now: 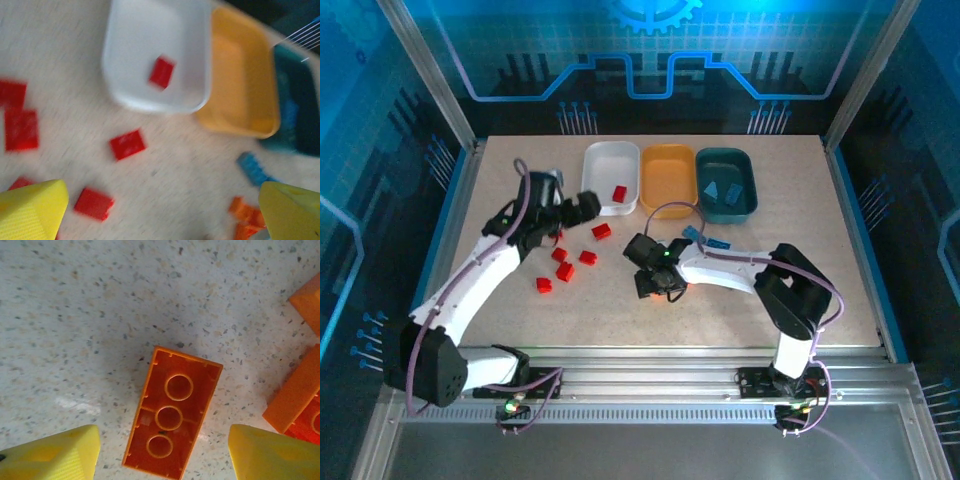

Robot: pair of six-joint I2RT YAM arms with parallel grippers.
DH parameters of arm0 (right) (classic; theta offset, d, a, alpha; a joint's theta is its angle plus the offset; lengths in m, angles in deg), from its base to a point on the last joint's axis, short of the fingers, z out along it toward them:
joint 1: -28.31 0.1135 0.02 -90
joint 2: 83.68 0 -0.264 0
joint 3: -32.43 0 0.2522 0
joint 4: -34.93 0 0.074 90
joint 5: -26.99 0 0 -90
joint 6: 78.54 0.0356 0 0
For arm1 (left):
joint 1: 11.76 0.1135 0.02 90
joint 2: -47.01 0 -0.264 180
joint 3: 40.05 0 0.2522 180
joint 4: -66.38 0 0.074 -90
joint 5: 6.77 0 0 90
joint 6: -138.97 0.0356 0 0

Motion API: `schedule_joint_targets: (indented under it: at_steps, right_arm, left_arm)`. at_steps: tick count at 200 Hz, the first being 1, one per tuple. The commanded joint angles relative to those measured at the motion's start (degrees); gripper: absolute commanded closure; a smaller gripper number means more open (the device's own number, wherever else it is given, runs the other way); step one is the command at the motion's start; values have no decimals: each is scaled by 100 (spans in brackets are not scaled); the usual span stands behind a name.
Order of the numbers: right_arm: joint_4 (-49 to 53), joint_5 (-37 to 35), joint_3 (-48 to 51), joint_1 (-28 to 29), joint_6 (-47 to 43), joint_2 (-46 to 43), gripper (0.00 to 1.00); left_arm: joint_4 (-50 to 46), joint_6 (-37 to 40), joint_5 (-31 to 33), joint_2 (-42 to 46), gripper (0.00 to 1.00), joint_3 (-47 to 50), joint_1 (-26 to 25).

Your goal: Sort the legos into containers by color

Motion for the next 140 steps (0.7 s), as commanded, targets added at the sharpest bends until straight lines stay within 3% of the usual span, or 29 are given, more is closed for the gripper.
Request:
schedule_joint_targets:
  at_steps: [1,36,58,101,140]
  right_arm:
    - [163,-123,-281,58,160,323,35]
    - [244,-470,-632,99,64,528,67]
    - [343,-780,-905,43,-243,398,76]
    - [372,-1238,-1716,-473,-1168,142,76]
    - [-83,-962,-2718,-1398,-2228,887,75]
  left_arm:
    - [233,-363,-132,438,1,778,22]
    - [80,-551,-3,753,1,1276,38]
    - [-119,-574,203,880,1,1310,99]
    - [-720,-895,583,951,1,1251,423]
    - [-652,-1090,-96,1147,1,1584,1003]
